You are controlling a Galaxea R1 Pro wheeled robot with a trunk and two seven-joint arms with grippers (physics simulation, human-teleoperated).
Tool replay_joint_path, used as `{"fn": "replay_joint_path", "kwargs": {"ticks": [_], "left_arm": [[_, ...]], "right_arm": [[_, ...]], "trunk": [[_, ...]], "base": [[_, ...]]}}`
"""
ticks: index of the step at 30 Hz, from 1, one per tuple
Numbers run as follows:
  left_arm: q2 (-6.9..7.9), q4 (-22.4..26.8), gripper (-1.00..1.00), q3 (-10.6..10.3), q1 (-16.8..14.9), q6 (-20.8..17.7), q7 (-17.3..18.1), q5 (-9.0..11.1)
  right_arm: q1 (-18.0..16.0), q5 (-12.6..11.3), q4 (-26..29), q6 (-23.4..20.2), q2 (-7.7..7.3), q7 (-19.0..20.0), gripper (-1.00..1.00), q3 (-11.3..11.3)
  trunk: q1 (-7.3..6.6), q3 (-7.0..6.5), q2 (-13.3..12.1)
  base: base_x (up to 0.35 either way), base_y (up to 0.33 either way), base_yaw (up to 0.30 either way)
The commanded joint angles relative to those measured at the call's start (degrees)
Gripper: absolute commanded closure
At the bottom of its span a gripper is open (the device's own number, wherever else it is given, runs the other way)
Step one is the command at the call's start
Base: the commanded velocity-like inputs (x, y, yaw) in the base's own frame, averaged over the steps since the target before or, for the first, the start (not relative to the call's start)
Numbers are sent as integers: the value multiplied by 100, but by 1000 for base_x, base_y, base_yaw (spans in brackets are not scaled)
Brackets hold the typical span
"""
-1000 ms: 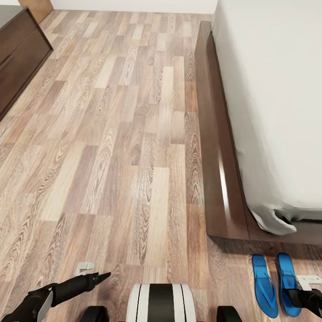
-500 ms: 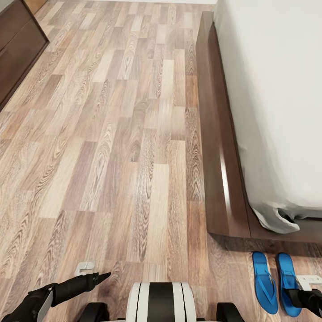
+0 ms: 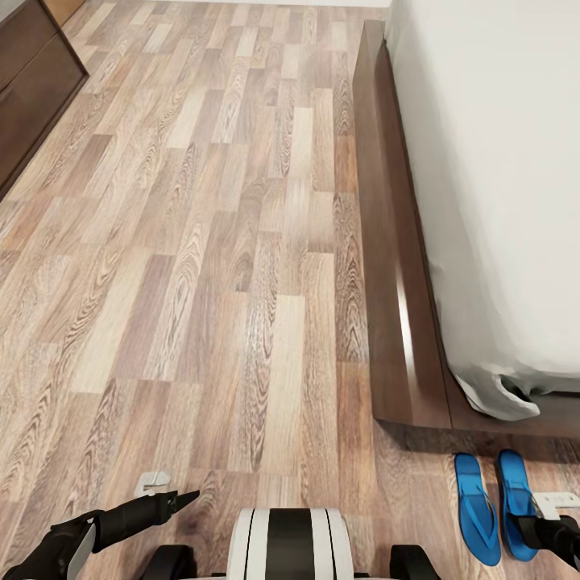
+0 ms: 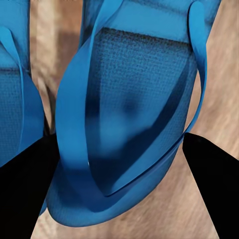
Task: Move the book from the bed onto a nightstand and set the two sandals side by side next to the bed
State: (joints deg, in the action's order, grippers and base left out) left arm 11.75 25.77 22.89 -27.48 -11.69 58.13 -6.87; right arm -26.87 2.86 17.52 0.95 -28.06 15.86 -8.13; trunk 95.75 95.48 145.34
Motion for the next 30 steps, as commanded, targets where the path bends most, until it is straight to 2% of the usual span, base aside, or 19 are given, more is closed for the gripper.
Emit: {"fn": "replay_joint_path", "kwargs": {"ticks": [1,12,18,27,30], "left_arm": [[-6,7,-100,48,-3,-53,41,-51],[-6,7,-100,48,-3,-56,58,-51],[-6,7,-100,48,-3,-61,55,-51],[-6,7,-100,48,-3,-61,58,-51],[-6,7,-100,48,-3,-61,58,-51]], "right_arm": [[-3,31,-3,10,2,40,100,-48],[-3,30,-5,11,2,40,100,-49],[-3,26,-3,11,2,40,100,-57],[-3,25,-3,11,2,40,100,-66],[-3,23,-3,11,2,40,100,-61]], "trunk": [[-1,3,1],[2,25,2],[17,158,10],[17,158,10],[25,224,15]], "base": [[0,0,0],[0,0,0],[0,0,0],[0,0,0],[0,0,0]]}}
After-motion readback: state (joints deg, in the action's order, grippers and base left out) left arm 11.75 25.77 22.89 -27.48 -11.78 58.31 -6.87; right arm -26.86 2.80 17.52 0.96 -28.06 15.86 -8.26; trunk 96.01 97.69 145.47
